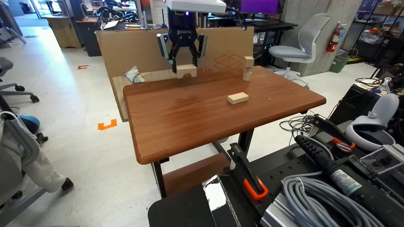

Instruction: Put the wooden block on top of the other wooden block on the desk

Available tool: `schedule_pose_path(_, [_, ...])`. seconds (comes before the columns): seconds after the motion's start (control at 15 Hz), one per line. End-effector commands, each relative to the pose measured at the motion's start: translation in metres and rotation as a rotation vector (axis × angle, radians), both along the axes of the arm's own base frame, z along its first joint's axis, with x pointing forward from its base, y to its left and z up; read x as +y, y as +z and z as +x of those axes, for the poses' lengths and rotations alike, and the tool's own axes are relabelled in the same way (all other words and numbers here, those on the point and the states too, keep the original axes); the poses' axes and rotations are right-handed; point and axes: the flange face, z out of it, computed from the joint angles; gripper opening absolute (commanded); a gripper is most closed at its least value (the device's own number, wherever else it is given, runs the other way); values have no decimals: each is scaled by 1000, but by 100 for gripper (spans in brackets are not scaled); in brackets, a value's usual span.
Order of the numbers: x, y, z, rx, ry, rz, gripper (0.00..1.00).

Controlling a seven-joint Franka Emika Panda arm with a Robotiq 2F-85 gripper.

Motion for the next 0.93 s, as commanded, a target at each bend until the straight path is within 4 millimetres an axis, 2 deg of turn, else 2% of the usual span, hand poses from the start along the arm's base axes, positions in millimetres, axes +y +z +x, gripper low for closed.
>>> schedule_pose_path(0.0, [-15, 48, -26, 2, -88, 56, 42])
schedule_pose_path(0.2, [-37, 61, -40, 7, -142, 69, 42])
schedule_pose_path(0.33, [-54, 58, -48, 16, -161, 60, 42])
schedule_pose_path(0.67, [-99, 26, -63, 74, -163, 15, 42])
schedule_pose_path(0.87, [-109, 10, -73, 91, -136, -38, 42])
